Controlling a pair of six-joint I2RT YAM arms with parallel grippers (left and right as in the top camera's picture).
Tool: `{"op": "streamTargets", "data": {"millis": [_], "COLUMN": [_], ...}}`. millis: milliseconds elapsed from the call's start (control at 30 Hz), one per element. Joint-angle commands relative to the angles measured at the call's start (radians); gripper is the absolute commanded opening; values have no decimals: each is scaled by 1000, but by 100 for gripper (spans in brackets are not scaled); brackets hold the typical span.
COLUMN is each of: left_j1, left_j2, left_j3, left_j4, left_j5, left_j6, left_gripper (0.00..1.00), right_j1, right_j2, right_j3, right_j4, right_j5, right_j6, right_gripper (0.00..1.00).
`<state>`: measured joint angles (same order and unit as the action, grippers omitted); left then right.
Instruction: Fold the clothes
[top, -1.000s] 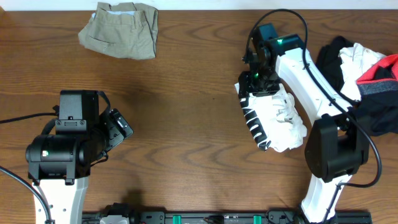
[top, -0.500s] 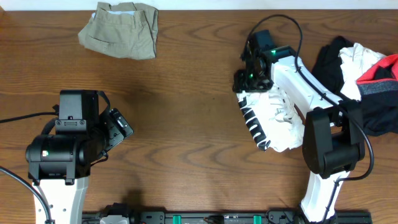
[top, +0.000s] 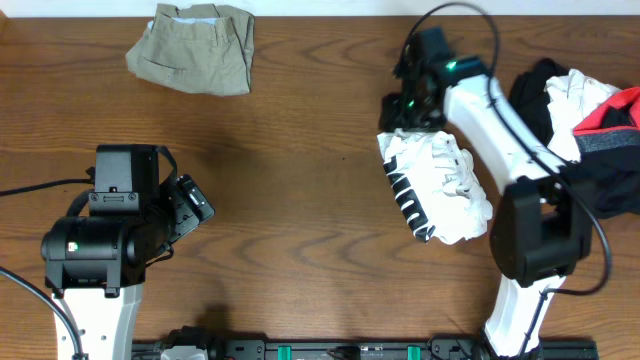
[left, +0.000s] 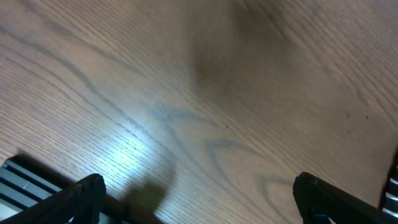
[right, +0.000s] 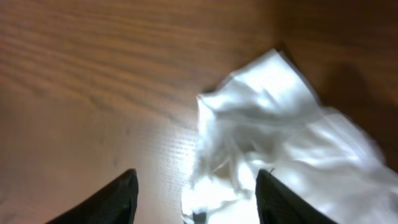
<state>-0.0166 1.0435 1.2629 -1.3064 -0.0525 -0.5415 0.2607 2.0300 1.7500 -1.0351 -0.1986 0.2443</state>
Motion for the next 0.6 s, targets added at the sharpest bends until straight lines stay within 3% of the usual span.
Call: {"op": "streamTargets", "data": {"millis": [0, 200, 367, 567], "left_j1": [5, 5, 5, 5], "left_j2": [2, 2, 1, 1], "left_j3": [-2, -2, -2, -2], "left_j4": [-2, 2, -3, -6], "left_j5": [-13, -13, -12, -12], "left_j6": [18, 18, 18, 18], "left_gripper": [98, 98, 98, 98], "right_j1": [-40, -92, -108, -111], "right_j2": [-105, -125, -125, -124], "right_j3": [101, 62, -89, -227], "right_j4": [-127, -281, -189, -46], "right_j5": [35, 135, 116, 41], "right_j6": [-32, -91, -104, -111], "right_gripper": [59, 59, 46, 44]}}
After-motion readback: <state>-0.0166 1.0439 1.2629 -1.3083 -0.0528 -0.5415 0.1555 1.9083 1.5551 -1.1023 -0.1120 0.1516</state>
